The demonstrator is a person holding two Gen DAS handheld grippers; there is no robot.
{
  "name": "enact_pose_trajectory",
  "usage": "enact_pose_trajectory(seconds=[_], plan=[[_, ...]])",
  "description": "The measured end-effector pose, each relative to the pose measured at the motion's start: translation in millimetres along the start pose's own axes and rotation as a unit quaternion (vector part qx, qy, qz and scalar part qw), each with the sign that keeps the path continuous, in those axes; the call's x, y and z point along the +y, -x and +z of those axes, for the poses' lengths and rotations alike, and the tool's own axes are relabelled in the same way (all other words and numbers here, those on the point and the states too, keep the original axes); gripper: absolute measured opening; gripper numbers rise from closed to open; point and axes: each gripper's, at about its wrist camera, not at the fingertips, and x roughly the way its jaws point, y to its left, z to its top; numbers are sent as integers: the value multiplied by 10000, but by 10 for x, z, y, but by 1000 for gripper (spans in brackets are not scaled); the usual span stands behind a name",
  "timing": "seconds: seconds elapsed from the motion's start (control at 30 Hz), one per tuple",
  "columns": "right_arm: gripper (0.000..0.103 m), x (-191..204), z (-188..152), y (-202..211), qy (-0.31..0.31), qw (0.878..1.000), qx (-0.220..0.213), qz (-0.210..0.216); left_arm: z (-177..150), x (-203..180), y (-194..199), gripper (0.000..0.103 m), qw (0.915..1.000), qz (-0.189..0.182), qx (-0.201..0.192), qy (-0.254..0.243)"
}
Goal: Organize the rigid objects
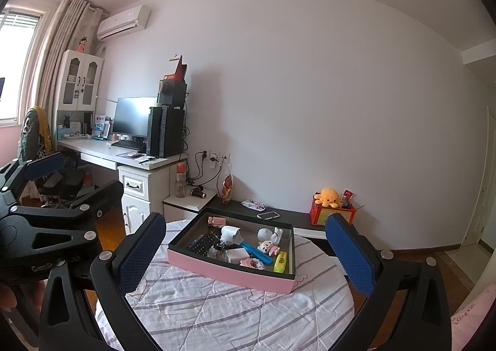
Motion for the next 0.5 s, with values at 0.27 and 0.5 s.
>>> enact_pose_trajectory(seconds=[0.27, 0.5], plan=[[103, -32, -11, -19, -36, 10000, 17, 20, -12, -2, -4, 103, 10000, -40, 58, 30], [103, -38, -17, -16, -79, 10000, 9, 43, -15, -5, 3, 103, 9999, -75, 100, 78]])
